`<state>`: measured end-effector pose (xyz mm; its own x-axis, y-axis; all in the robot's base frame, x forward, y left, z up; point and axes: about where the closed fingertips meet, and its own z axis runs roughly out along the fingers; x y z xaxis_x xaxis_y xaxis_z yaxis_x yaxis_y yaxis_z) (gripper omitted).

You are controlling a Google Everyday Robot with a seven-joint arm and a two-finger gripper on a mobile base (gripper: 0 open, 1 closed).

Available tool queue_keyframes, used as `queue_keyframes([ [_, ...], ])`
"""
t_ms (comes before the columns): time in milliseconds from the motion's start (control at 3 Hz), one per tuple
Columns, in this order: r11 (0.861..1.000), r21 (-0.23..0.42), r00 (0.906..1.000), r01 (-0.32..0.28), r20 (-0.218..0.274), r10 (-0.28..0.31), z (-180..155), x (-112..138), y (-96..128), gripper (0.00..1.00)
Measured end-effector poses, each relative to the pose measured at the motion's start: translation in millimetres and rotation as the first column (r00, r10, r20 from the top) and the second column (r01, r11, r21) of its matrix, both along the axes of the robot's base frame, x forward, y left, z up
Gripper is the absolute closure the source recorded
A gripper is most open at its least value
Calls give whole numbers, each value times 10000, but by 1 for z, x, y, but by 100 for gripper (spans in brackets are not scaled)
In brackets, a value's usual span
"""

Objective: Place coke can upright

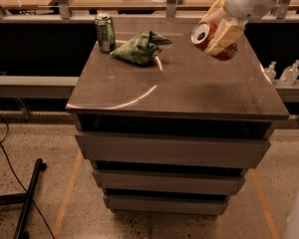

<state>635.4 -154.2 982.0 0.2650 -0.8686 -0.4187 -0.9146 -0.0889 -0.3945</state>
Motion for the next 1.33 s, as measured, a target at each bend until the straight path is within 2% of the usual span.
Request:
queue_keyframes([
  [333,9895,1442,9967,-96,-782,211,-11,-6,8,100],
  [667,9619,2677,9909,-554,-1040,860,-14,-7,22,100],
  [1000,9516,3006,9901,-639,-1007,983,-13,-3,29,100],
  [1333,9318,3587,9869,-552,-1223,1055,-18,-1,31,100],
])
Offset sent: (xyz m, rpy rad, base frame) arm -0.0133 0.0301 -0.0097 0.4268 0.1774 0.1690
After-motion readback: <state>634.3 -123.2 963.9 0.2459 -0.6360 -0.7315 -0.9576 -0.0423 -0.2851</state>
